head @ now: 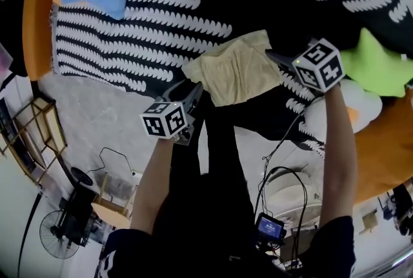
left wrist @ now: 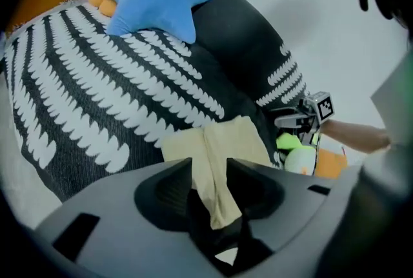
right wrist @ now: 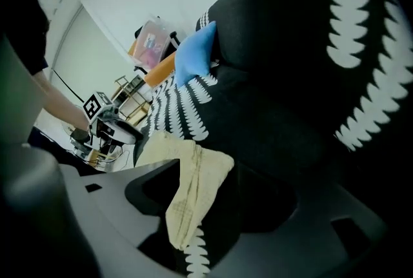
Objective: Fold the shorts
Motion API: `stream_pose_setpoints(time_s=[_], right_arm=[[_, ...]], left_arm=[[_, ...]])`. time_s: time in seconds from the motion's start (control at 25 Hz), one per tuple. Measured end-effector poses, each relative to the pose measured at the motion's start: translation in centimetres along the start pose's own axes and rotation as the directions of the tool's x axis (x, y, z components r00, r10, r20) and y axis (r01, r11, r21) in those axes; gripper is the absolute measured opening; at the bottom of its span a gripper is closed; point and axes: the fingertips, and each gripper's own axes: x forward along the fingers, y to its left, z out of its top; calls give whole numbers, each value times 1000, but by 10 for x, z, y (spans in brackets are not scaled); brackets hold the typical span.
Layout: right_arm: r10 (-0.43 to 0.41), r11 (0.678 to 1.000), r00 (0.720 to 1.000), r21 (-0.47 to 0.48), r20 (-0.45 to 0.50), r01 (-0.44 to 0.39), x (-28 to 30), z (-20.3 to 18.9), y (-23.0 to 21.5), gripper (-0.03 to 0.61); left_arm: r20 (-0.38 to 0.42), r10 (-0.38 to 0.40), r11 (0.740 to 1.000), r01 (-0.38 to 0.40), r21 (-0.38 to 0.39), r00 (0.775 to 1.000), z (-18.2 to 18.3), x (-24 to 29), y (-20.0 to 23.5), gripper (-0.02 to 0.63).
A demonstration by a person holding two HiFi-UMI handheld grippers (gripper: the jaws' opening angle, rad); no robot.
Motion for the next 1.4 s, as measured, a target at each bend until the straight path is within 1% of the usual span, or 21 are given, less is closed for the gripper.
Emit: stream_pose_setpoints(time_s=[0.08,0.16,0.24,0.32,0.4,0.52,0.56,0.64,0.72,0.76,0.8,0.88,1.0,1.08,1.12,1.2,1.24,1.28,1.32,1.36,1.4], right_arm=[[-24,1000,999,7,26,24,-12,-22,6,259],[-35,999,999,14,20,34,-17,-49,20,232],[-29,999,999,-14,-35,29,-12,-80,39,224],[-36,995,992,-96,-125,24,-1,-112,55,224],[-79,980,976,-193,-201,40,11,-140,62,232],[-150,957,959,-277,-241,80,24,-158,66,212],[-170,950,956,-296,-240,94,26,-158,65,184],[-195,937,953,-332,-232,111,26,-152,61,146],[-193,928,954,-360,-228,101,24,-148,60,83],[-187,923,955,-374,-232,89,22,-148,61,61],[-181,917,954,-391,-241,76,20,-150,61,55],[-170,905,950,-423,-262,46,14,-153,58,51],[-157,894,939,-449,-308,2,13,-161,56,51],[-170,888,925,-459,-340,-6,13,-172,52,51],[-179,892,922,-453,-343,5,13,-175,50,49],[-183,915,929,-402,-322,41,12,-178,47,48],[-180,925,932,-376,-315,51,12,-180,47,49],[-172,933,932,-356,-319,50,12,-183,48,63],[-158,940,930,-338,-331,40,11,-187,52,108],[-142,948,928,-316,-345,28,11,-190,56,174],[-132,956,927,-292,-352,25,10,-191,59,219]], left_arm=[[-90,-34,998,38,50,995,-29,2,-9,161],[-197,-71,990,94,109,978,-59,5,-17,144],[-296,-84,977,137,165,952,-85,8,-21,131],[-352,-70,968,149,202,933,-104,14,-22,118],[-373,-57,965,148,219,926,-115,21,-23,107],[-401,-20,956,135,259,916,-124,27,-22,88],[-409,-3,952,128,279,912,-125,29,-23,70],[-418,28,940,118,320,908,-123,35,-24,12],[-428,52,927,116,358,902,-123,37,-25,8],[-432,58,920,119,372,900,-124,36,-25,6],[-433,61,917,121,380,899,-125,34,-24,6],[-425,62,924,109,366,903,-127,28,-18,5],[-396,62,955,61,291,916,-127,15,-2,5],[-384,64,965,41,260,921,-128,13,2,5],[-383,67,965,37,259,921,-128,15,2,6],[-384,81,964,25,264,920,-128,19,2,8],[-382,97,965,7,261,919,-128,20,3,9],[-375,121,967,-24,253,919,-129,20,6,14],[-364,147,969,-61,239,920,-129,19,11,14],[-354,168,971,-93,219,920,-130,16,17,17],[-348,177,974,-113,198,921,-131,12,21,38]])
